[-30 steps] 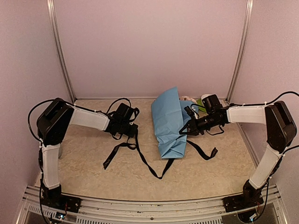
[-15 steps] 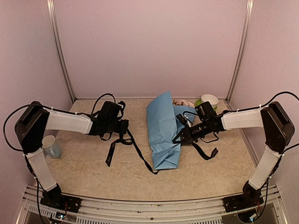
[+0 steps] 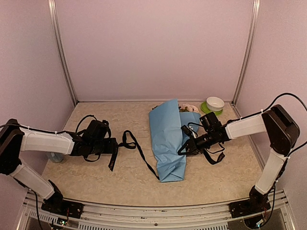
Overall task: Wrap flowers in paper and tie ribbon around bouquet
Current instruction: Place the folded bouquet on the ribbon, then pick up the left side of the ribbon at the center of the board.
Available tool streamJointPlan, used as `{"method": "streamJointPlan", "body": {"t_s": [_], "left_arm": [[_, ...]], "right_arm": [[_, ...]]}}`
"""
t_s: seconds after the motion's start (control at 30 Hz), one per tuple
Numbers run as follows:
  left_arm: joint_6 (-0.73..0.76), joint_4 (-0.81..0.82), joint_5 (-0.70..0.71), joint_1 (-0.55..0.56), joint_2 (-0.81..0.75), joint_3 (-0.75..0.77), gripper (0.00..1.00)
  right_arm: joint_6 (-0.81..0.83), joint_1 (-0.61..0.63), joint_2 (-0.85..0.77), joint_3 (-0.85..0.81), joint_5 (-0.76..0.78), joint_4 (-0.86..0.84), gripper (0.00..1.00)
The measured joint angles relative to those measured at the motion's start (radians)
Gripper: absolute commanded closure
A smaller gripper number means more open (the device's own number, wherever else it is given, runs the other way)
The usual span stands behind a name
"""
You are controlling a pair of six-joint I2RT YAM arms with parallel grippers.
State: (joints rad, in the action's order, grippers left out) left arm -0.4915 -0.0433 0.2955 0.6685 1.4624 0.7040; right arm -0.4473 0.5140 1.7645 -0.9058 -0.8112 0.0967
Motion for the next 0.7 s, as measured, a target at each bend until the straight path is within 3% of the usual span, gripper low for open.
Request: {"method": "streamJointPlan", "body": {"t_s": [0.1,0.2,0.4,0.5,0.7], "left_arm": [[-0.058,-0.022,-0.02,-0.005,-0.003,-0.055,0.21],[-0.083,-0.02,-0.038,0.008,0.016,-0.059,0.19],[-0.081,-0.002,-0.035,0.05,0.123,-0.045,0.31],[-0.079,0.007,-0.016,0.045,0.175,0.0,0.47],[-0.071,0.054,0.002,0.041,0.243,0.042,1.0]], "right_arm": [[0.0,0.0,0.006,0.0,-0.008,-0.011,1.0],[0.0,0.0,0.011,0.0,-0.012,-0.014,1.0],[0.0,0.0,0.017,0.0,-0.015,-0.018,1.0],[0.0,0.0,0.018,0.0,-0.015,-0.018,1.0],[0.001,0.0,0.018,0.0,-0.015,-0.018,1.0]]}}
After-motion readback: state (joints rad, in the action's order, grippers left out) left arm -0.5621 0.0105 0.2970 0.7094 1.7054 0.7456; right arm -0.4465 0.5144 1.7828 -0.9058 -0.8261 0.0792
